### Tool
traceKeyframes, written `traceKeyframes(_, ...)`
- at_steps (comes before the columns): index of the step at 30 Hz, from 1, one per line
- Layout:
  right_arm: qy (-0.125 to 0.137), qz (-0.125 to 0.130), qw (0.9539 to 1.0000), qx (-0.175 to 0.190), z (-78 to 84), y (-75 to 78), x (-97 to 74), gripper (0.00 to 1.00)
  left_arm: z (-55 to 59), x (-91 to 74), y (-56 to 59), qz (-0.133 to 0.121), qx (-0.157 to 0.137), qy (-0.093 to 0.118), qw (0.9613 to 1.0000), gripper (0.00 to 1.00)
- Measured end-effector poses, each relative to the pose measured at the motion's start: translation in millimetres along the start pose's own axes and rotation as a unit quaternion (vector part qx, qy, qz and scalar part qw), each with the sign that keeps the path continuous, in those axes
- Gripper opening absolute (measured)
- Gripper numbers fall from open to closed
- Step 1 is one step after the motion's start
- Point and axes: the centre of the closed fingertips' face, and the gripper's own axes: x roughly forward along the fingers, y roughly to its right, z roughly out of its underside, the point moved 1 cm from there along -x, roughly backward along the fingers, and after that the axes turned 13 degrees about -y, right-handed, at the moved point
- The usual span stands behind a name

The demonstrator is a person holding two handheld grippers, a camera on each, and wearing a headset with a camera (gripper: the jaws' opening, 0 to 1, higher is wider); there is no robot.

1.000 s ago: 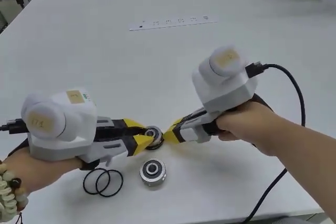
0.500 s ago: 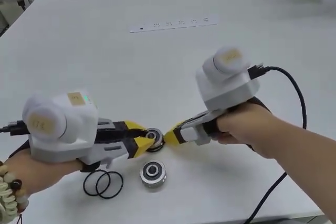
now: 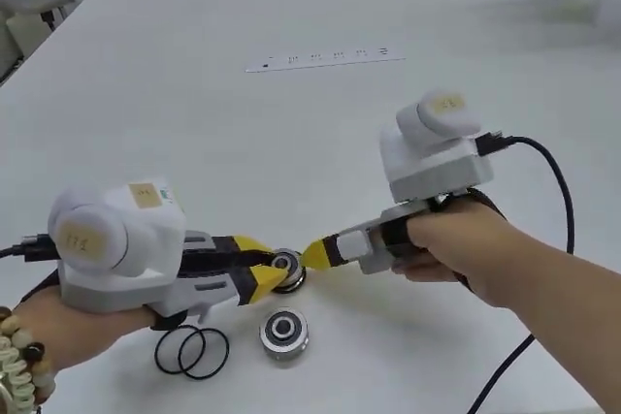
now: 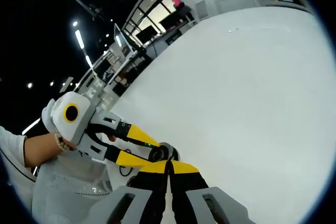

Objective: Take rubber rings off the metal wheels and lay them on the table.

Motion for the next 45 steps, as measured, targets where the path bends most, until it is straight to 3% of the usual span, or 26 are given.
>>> traceKeyframes(23, 0.001, -0.005, 0.9998, -0.020, -0.6, -14.2, 2.3, 0.00, 1.3, 0.6, -2.8, -0.004, 0.004, -0.003, 1.0000, 0.13)
traceKeyframes(27, 0.002, -0.020, 0.9994, -0.027, -2.9, -22.1, 4.9, 0.00, 1.7, 0.8, -3.6, -0.004, 0.004, -0.002, 1.0000, 0.13)
traceKeyframes(28, 0.025, -0.041, 0.9986, -0.023, -10.7, -30.0, 4.5, 0.00, 1.7, 0.9, -3.4, -0.003, 0.003, -0.002, 1.0000, 0.13)
traceKeyframes(30, 0.022, -0.024, 0.9992, -0.024, -12.8, -26.0, 4.8, 0.00, 1.7, 1.0, -3.5, -0.004, 0.005, -0.001, 1.0000, 0.13)
traceKeyframes(36, 0.025, -0.013, 0.9995, -0.010, -15.4, -17.0, 2.7, 0.00, 1.9, 1.2, -4.3, -0.002, 0.004, 0.001, 1.0000, 0.13)
traceKeyframes(45, 0.000, 0.016, 0.9998, -0.012, -6.9, -7.2, 6.6, 0.00, 0.1, 1.6, -3.2, 0.000, -0.007, -0.004, 1.0000, 0.14)
